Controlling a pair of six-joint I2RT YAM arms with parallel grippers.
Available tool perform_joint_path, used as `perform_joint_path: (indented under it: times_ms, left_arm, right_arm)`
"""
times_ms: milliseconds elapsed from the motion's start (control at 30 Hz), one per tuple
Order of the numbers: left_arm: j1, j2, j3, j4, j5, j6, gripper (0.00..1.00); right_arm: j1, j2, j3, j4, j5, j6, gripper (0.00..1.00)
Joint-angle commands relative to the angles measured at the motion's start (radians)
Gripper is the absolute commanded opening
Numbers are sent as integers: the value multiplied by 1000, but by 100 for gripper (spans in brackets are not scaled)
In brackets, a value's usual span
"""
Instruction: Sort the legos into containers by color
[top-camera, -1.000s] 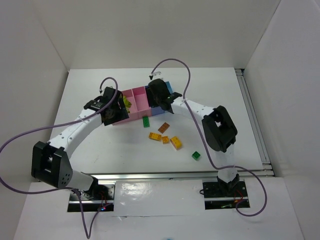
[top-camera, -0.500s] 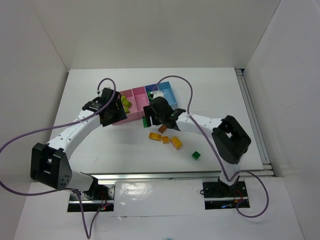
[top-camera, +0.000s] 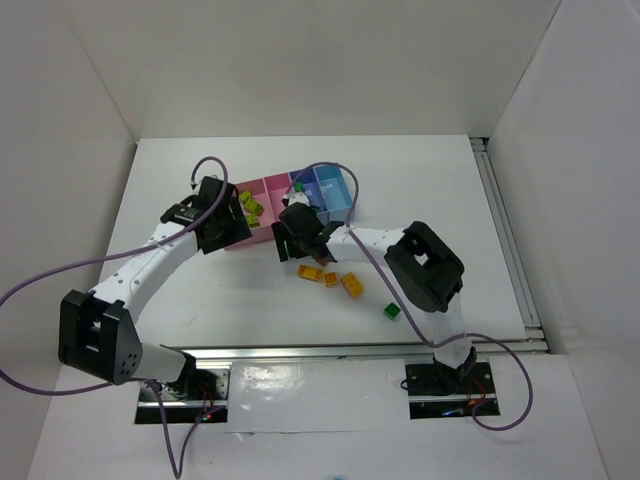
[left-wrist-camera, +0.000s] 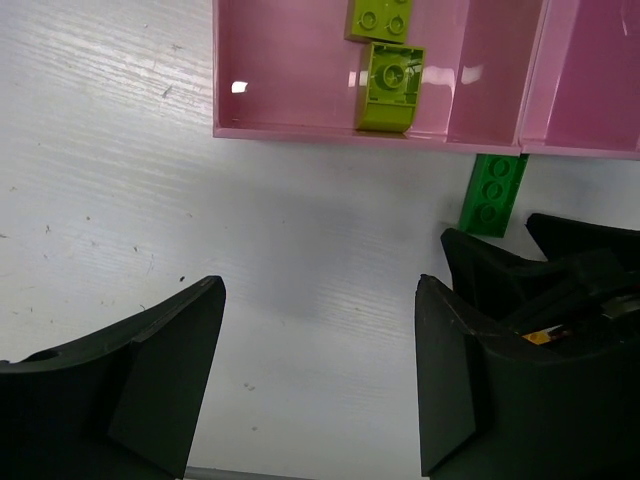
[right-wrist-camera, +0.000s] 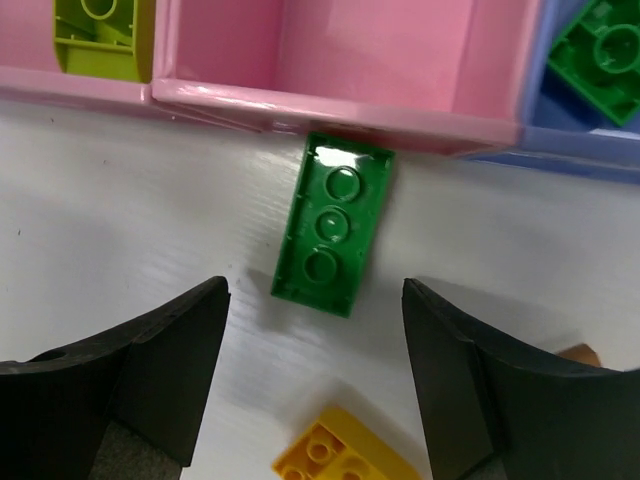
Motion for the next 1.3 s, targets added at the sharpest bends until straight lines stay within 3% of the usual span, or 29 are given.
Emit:
perform_joint_path:
  times_ms: [0,133,200,233,367,600,700,800,1067,1100,1133,1200,1267]
  left_arm:
    - [6,-41,-10,12,6,-13,79]
    - [15,-41,-10,12,6,-4,79]
    - [15,-41,-10,12,6,-4,79]
    - [15,-50,-20,12,6,-4,79]
    - [15,-50,-20,12,6,-4,79]
    - [25,-41,-20,21,15,-4,81]
    - [25,-41,-20,21,24,-4,81]
    - [34,-41,-20,30,36,-4,81]
    - [34,-61,-20,12,46,-4,81]
    - [34,-61,-20,12,46,-4,81]
    - [34,-70,-20,12,46,-4,81]
    - [34,-70,-20,1,46,5,81]
    - [34,-80,-20,1,36,5,81]
  right_arm:
    - [30,52,74,29,75,18,76]
    - [41,96,140,-23,157,36,65]
    - [41,87,140,-34,166,36,54]
    - [50,78,140,-34,166,36,39]
    - [68,-5,79,-43,177,15,24]
    - [96,-314,-116,-37,302,-30,23]
    - [70,-367,-177,15,350,-48,25]
    - [15,-339,-113,15,336,-77,27]
    - [-80,-28,206,1,309,-145,29]
    - [-90,-3,273,-24,309,-145,48]
    - [-102,23,313,-50,295,-145,58]
    - [-102,60,396,-98,321,-145,68]
    - [-102,14,373,-100,330,-136,69]
